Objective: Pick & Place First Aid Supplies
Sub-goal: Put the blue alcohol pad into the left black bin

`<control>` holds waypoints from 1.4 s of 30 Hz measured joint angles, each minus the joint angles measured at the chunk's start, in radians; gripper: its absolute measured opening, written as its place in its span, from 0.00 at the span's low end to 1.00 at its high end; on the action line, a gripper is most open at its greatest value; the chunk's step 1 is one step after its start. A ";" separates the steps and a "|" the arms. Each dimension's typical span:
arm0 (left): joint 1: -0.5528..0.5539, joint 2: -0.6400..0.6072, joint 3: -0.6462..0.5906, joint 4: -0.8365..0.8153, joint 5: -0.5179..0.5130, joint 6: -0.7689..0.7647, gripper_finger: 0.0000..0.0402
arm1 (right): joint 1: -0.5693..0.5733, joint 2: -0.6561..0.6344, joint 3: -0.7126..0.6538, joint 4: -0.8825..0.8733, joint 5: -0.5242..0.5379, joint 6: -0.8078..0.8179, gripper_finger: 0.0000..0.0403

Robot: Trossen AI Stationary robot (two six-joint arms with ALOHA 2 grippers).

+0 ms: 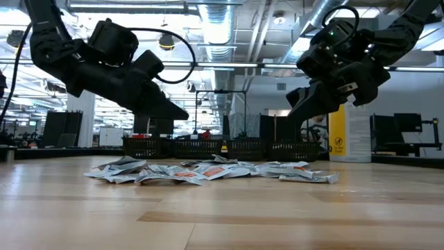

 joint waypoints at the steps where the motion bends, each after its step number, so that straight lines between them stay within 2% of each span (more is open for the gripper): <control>1: -0.012 0.000 0.000 0.000 -0.030 -0.011 0.32 | 0.000 0.000 0.000 0.000 0.000 0.000 0.00; 6: -0.058 0.026 0.010 0.009 -0.124 -0.052 0.32 | 0.000 0.000 0.000 0.000 0.000 0.000 0.00; 11: -0.097 0.157 0.081 0.008 -0.177 -0.055 0.32 | 0.000 0.000 0.000 0.000 0.000 0.000 0.00; 16: -0.104 0.284 0.158 0.007 -0.183 -0.055 0.32 | 0.000 0.000 0.000 -0.002 0.000 0.000 0.00; 21: -0.103 0.356 0.209 0.007 -0.183 -0.055 0.32 | 0.000 0.000 0.000 -0.007 0.000 0.000 0.00; 42: -0.102 0.374 0.223 -0.038 -0.205 -0.082 0.32 | 0.000 0.000 0.000 -0.010 0.000 0.000 0.00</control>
